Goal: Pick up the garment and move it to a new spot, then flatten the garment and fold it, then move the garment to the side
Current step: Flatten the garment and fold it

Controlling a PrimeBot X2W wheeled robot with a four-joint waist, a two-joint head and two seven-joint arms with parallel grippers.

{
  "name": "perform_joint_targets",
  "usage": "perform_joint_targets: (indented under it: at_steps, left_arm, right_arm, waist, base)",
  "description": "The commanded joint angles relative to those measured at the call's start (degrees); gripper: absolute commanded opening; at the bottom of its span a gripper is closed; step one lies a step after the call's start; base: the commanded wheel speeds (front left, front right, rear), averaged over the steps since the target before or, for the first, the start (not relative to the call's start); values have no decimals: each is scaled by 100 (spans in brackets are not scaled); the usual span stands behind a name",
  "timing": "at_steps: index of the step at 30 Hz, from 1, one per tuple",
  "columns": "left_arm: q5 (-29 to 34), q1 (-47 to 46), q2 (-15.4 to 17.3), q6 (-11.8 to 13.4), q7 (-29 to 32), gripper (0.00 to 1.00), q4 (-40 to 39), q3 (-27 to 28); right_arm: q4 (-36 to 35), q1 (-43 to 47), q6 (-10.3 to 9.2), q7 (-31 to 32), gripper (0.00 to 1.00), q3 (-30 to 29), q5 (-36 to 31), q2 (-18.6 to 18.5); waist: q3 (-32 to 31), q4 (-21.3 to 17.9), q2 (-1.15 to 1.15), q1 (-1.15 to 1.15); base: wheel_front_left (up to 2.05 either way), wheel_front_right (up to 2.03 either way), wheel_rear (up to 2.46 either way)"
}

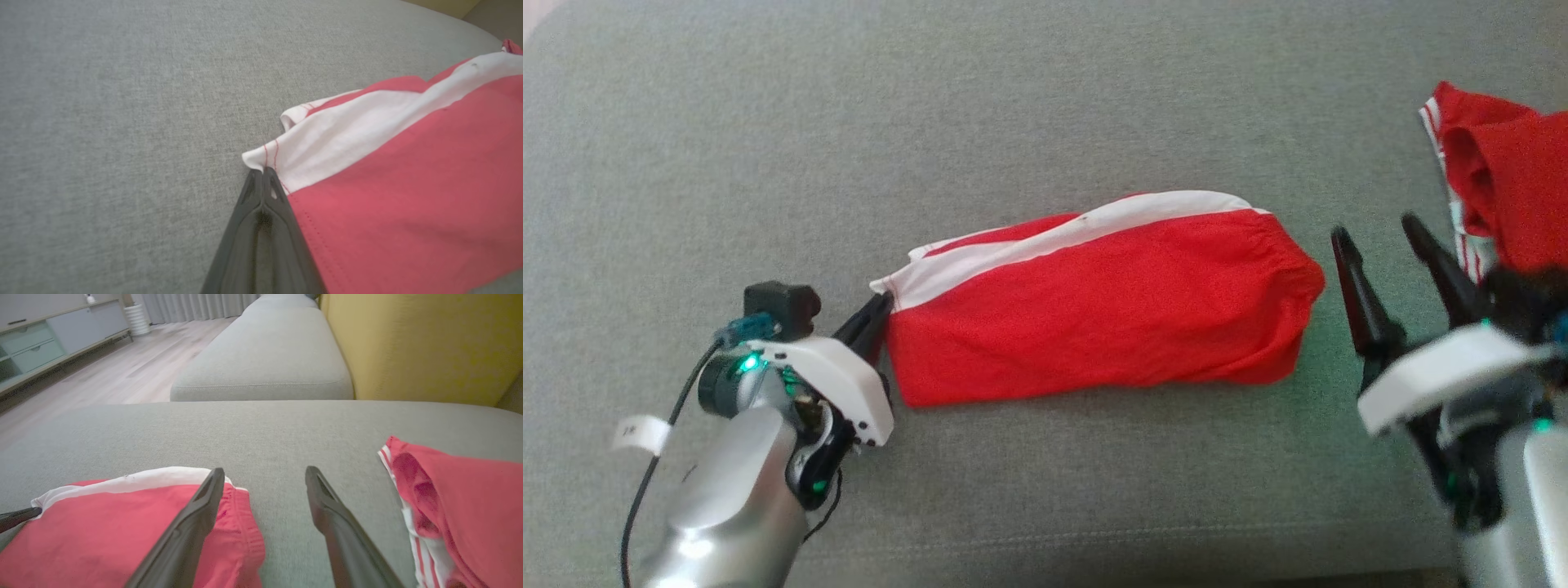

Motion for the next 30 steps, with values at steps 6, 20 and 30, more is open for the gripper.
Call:
perform_joint_targets:
  at_steps: [6, 20, 30]
  left_arm:
    - [157, -505, -20, 4, -204, 0, -124, 9]
    - [209, -875, -245, -80, -543, 0, -7, -301]
    - [243, -887, -182, 12, -911, 0, -183, -224]
  right_arm:
    - [499, -1413, 22, 919, 100, 849, 759, -982]
    - [1673, -2858, 22, 2557, 100, 2448, 2091, -2138]
    - [1482, -2754, 22, 2143, 0, 2374, 2305, -2277]
  waist:
    - [275, 322, 0, 0]
    - [619, 745, 0, 0]
    - [527, 743, 0, 0]
  base:
    - [0, 0, 0]
    - [0, 0, 0]
    - [0, 0, 0]
